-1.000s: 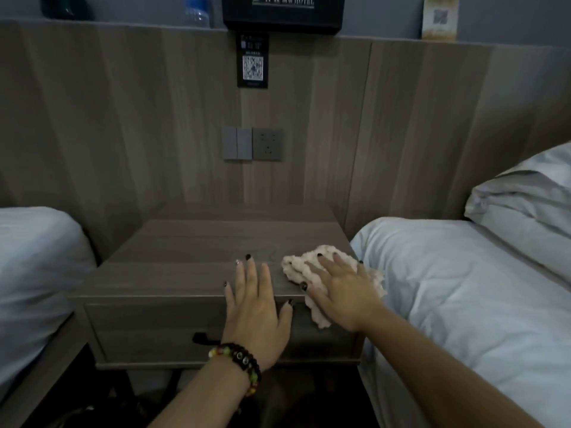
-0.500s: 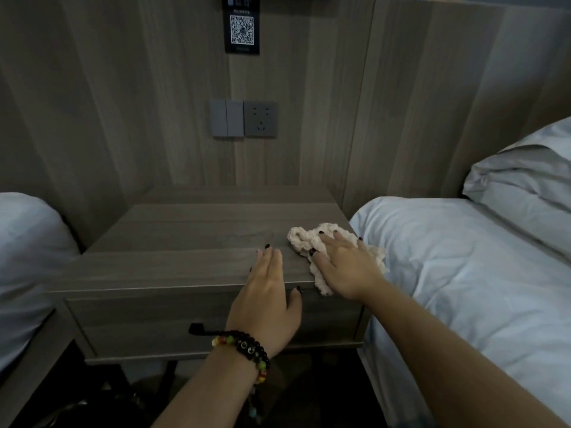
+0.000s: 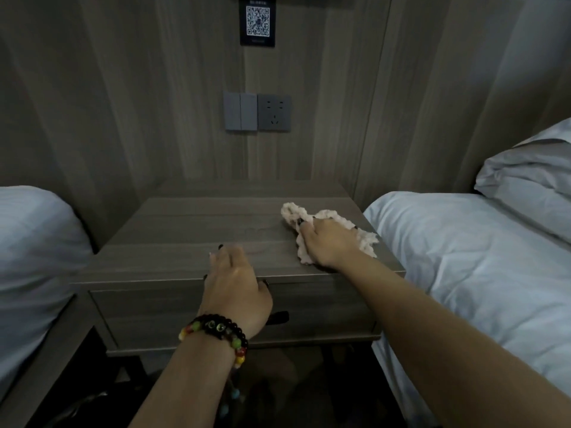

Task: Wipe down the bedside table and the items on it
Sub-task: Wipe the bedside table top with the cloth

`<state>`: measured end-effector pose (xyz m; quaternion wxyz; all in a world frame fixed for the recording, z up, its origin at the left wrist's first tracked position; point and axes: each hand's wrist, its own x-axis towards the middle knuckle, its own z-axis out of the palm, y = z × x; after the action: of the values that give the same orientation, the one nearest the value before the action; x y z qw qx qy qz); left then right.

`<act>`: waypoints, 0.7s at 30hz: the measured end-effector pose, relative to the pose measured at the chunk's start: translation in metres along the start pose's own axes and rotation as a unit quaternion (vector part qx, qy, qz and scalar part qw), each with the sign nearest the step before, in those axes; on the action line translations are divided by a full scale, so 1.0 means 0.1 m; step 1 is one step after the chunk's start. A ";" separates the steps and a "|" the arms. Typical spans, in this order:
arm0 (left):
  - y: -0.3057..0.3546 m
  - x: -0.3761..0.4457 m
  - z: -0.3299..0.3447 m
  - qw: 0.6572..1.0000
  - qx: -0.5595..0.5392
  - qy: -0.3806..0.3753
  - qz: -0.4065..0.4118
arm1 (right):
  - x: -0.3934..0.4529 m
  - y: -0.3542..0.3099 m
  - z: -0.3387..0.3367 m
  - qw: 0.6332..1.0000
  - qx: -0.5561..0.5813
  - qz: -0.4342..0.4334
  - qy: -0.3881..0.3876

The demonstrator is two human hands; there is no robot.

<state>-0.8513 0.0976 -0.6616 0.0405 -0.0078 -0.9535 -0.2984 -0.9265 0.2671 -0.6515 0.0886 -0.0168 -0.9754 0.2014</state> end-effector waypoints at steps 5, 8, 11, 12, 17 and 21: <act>-0.10 0.06 -0.04 0.998 0.038 -0.029 -0.048 | 0.05 -0.14 0.08 0.998 -0.035 -0.035 -0.032; -0.05 0.05 -0.01 0.998 0.053 -0.024 -0.032 | -0.07 -0.02 0.03 0.995 -0.050 -0.088 -0.018; 0.02 0.02 0.08 0.997 0.080 -0.014 -0.011 | -0.31 0.10 -0.09 0.990 -0.046 -0.129 -0.031; 0.04 0.01 0.12 0.997 0.080 -0.015 -0.002 | -0.40 0.14 -0.14 0.987 -0.061 -0.143 -0.030; 0.15 -0.07 0.24 0.995 0.014 0.005 0.103 | -0.60 0.36 -0.29 0.990 -0.053 -0.124 -0.038; 0.28 0.05 0.24 0.970 -0.079 0.041 0.224 | -0.59 0.41 -0.39 0.987 0.146 -0.059 -0.015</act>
<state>-0.8569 0.1344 -0.6648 0.1450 -0.2124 -0.8983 -0.3563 -0.8617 0.3162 -0.6426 0.0872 0.0566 -0.9360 0.3363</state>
